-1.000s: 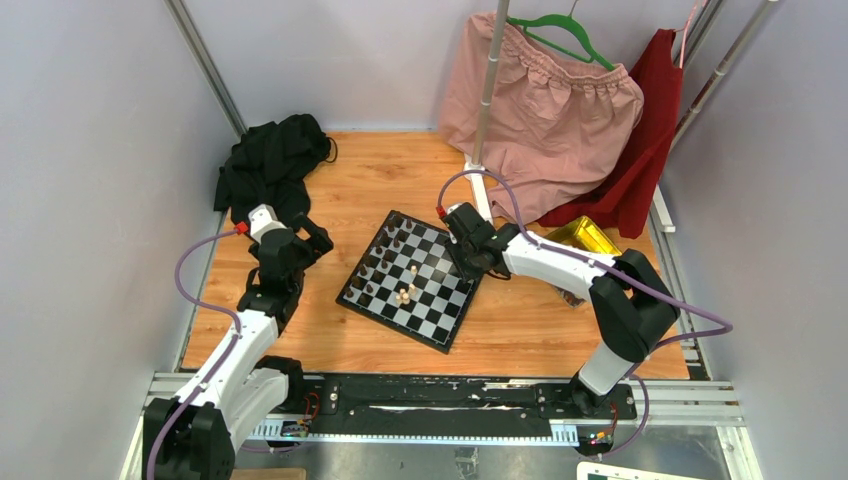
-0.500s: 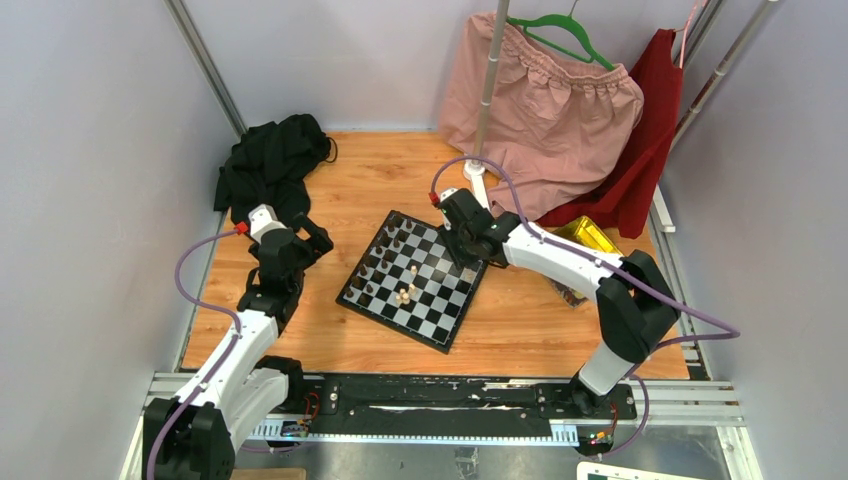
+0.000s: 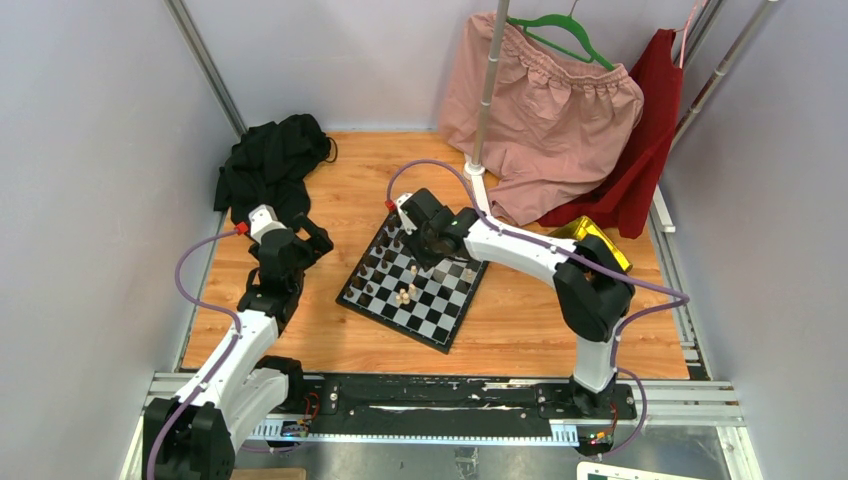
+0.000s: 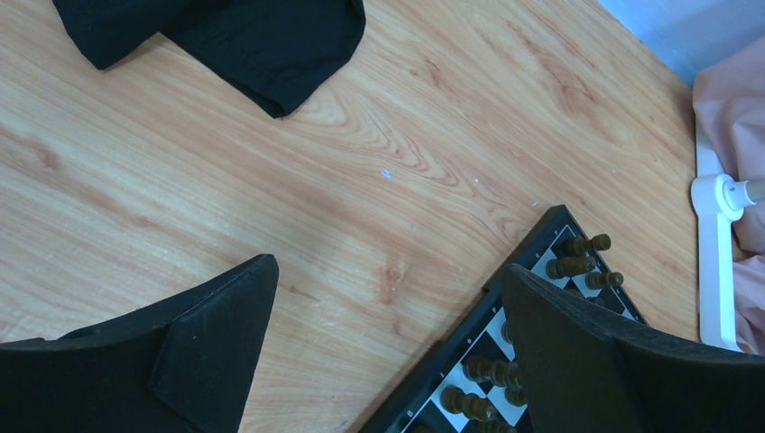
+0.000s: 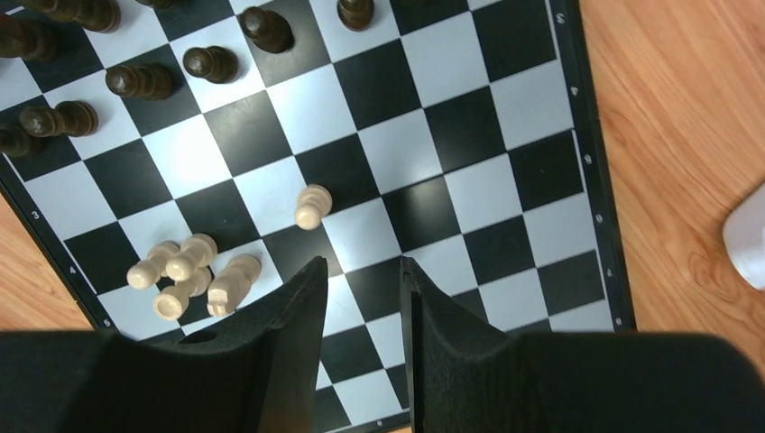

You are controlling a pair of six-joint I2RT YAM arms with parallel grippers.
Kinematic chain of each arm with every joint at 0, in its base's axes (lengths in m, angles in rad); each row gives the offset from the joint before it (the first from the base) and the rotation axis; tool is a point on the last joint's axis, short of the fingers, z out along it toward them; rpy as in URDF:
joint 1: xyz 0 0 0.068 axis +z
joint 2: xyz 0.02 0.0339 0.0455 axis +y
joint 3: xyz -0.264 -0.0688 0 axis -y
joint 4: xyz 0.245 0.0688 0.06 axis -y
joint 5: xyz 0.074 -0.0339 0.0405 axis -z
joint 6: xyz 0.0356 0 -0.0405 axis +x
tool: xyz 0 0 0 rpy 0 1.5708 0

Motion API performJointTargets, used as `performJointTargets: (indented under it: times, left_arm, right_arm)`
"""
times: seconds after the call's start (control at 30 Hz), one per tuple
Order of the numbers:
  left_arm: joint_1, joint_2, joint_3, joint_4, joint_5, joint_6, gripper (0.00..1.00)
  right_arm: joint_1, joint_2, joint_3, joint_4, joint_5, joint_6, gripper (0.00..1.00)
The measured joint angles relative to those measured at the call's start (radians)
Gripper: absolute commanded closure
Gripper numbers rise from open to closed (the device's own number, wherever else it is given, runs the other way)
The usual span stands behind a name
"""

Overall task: Set up the chess pieces on the board
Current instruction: Place the chess piece on the chessboard, then pick up the chess piece from the chessboard.

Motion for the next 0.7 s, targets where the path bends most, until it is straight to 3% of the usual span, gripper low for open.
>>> performJointTargets:
  times: [0.7]
  left_arm:
    - [0.0,0.001,-0.012,0.001,-0.001,0.0,0.0]
  right_arm:
    - [0.029,0.114,0.082,-0.013,-0.073,-0.014,0.61]
